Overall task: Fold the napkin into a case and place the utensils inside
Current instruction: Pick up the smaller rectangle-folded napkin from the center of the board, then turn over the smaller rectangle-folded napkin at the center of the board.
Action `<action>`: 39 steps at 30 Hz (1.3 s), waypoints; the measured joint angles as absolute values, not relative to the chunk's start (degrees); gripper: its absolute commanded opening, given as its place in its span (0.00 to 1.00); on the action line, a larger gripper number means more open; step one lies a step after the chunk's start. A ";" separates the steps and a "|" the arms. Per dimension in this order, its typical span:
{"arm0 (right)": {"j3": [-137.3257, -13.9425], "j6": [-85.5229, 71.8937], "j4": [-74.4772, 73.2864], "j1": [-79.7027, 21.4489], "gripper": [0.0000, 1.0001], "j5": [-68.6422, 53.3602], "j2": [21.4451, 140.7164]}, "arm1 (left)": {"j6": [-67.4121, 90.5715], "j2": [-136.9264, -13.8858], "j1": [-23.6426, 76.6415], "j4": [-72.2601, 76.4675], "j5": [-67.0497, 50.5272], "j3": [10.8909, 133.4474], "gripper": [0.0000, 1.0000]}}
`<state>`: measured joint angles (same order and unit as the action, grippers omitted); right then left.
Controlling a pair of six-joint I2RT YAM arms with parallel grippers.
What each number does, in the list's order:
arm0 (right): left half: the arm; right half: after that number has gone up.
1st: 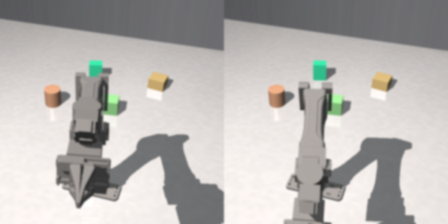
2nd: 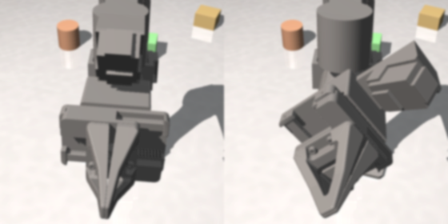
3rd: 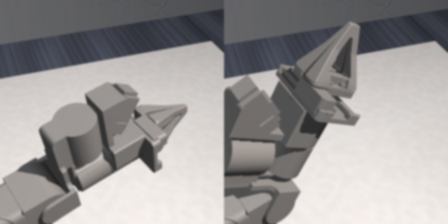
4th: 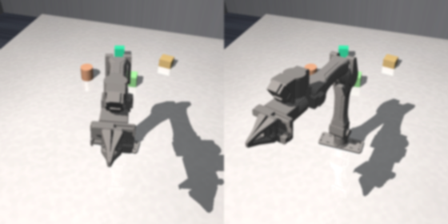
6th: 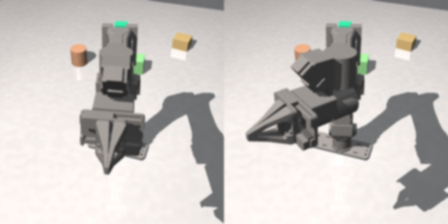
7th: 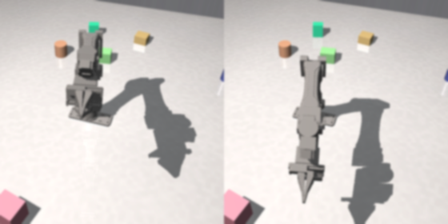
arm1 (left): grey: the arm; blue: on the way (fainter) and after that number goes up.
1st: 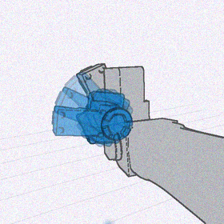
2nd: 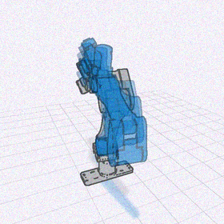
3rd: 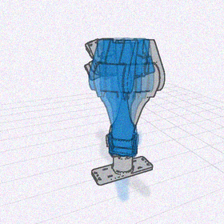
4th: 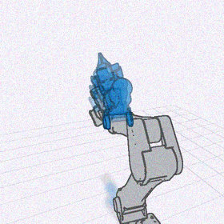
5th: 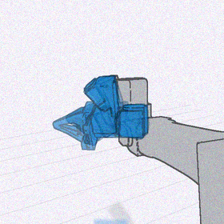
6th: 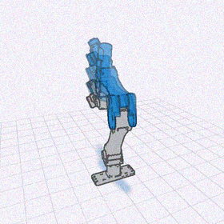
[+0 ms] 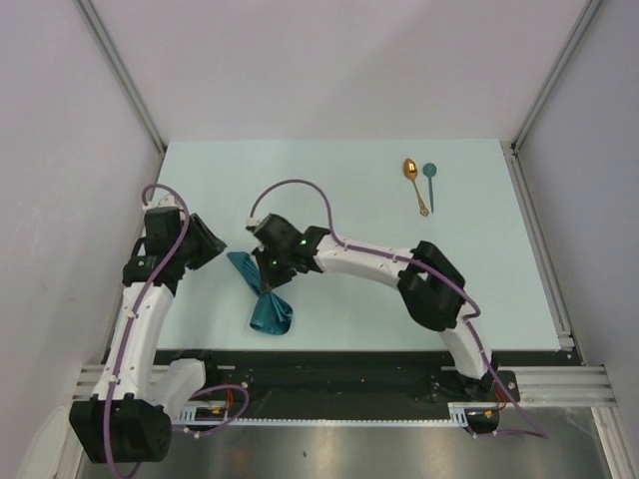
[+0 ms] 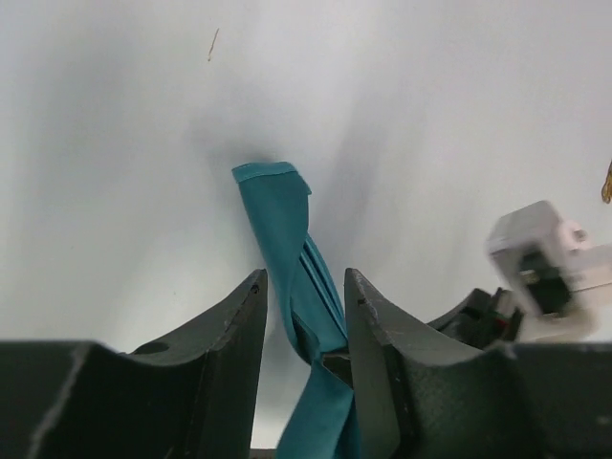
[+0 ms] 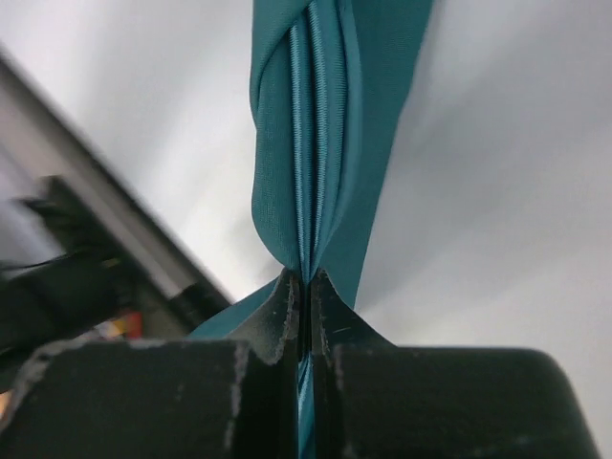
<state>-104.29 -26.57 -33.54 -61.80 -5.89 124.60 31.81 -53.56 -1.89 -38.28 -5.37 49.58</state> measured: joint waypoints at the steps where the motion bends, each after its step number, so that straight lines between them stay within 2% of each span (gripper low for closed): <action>1: -101.01 -27.99 -30.09 -60.66 0.00 -9.28 122.45 | 31.48 -53.56 -2.04 -38.28 -5.61 49.60 0.43; 7: -81.03 -43.22 0.67 -52.73 0.00 -27.62 116.86 | 30.92 -54.39 -2.33 -38.02 -8.64 49.60 0.42; 15: -65.49 -63.55 35.62 -48.69 0.00 -39.38 123.94 | 30.35 -58.30 -2.39 -35.90 -13.56 49.54 0.40; 25: -56.73 -70.83 53.10 -46.00 0.01 -42.94 125.60 | 30.15 -63.18 -1.67 -29.28 -21.58 45.56 0.39; 27: -55.27 -71.59 55.37 -45.06 0.11 -43.20 125.78 | 30.55 -64.49 -0.75 -28.01 -22.09 44.64 0.39; 29: -53.67 -72.05 56.90 -44.07 0.26 -43.57 125.93 | 31.09 -66.50 1.32 -26.65 -22.46 44.16 0.38; 34: -50.17 -72.36 58.63 -41.01 0.47 -45.91 126.10 | 33.08 -74.37 8.82 -22.72 -22.74 43.99 0.37; 35: -49.67 -72.18 58.65 -40.21 0.60 -46.70 126.10 | 33.58 -75.46 9.74 -22.02 -22.74 43.97 0.36; 36: -49.28 -71.92 58.52 -39.38 0.67 -47.46 126.10 | 34.20 -76.86 10.83 -20.97 -22.76 43.97 0.35; 39: -48.88 -69.47 57.69 -37.17 0.72 -50.52 124.07 | 35.14 -80.18 11.86 -19.70 -22.70 44.60 0.34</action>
